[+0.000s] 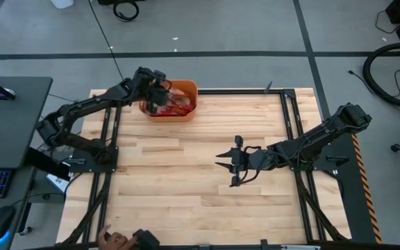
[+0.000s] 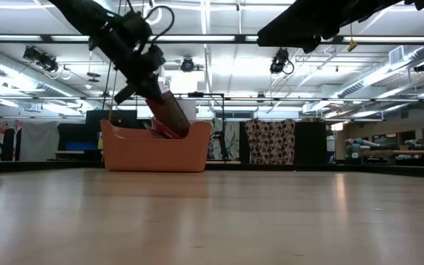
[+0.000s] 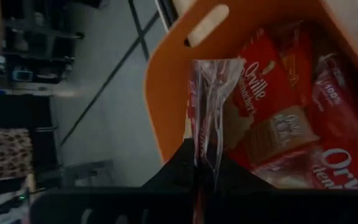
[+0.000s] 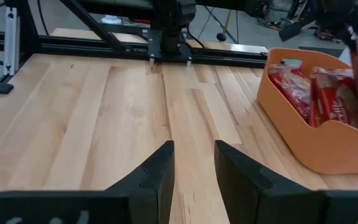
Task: Sort popcorn bags into baskets
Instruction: Adjust the popcorn bag in the orange bin, then return to Home Position
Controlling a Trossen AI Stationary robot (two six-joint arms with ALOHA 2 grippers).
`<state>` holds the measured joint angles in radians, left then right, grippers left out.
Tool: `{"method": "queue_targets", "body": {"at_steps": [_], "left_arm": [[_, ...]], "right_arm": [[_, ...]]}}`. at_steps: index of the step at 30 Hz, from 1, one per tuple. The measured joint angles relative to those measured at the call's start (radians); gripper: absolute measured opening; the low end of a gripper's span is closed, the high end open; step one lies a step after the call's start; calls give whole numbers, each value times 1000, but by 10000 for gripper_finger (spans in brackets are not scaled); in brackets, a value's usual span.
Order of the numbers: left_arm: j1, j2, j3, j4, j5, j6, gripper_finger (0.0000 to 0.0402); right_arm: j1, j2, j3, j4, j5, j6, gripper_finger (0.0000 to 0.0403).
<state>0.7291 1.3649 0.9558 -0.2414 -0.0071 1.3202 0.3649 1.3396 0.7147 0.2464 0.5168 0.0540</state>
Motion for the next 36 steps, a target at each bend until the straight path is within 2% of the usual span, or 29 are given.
{"method": "queue_targets", "body": {"at_steps": [4, 9, 11, 15, 17, 19, 22, 24, 29, 33, 36], "left_arm": [[24, 45, 0, -11, -9, -27, 31], [41, 48, 0, -13, -74, -35, 82], [52, 45, 0, -36, -128, -50, 100], [67, 42, 0, -81, -302, -82, 121], [67, 27, 0, -123, -328, -130, 124], [56, -9, -1, -168, -273, -193, 124], [33, -66, -1, -238, -99, -335, 125], [18, -111, -1, -252, 15, -448, 125], [-23, -192, 0, -304, 149, -750, 118], [-56, -248, -50, -282, 269, -843, 96], [-86, -293, -136, -193, 300, -892, 75]], "right_arm": [[0, 0, 0, -1, 13, 13, 118], [0, 0, 0, -8, 14, 23, 118], [0, 0, 0, -21, 14, 32, 118], [0, 0, 0, -40, 14, 67, 118], [0, 0, 0, -63, 16, 82, 118], [0, 0, 0, -101, 26, 83, 118], [2, -4, -1, -161, 41, 78, 118], [1, -23, -20, -135, 36, 64, 118], [-36, -78, -147, 13, -20, 57, 118], [-81, -142, -290, 180, -92, 95, 118], [-93, -205, -384, 314, -116, 108, 118]]}}
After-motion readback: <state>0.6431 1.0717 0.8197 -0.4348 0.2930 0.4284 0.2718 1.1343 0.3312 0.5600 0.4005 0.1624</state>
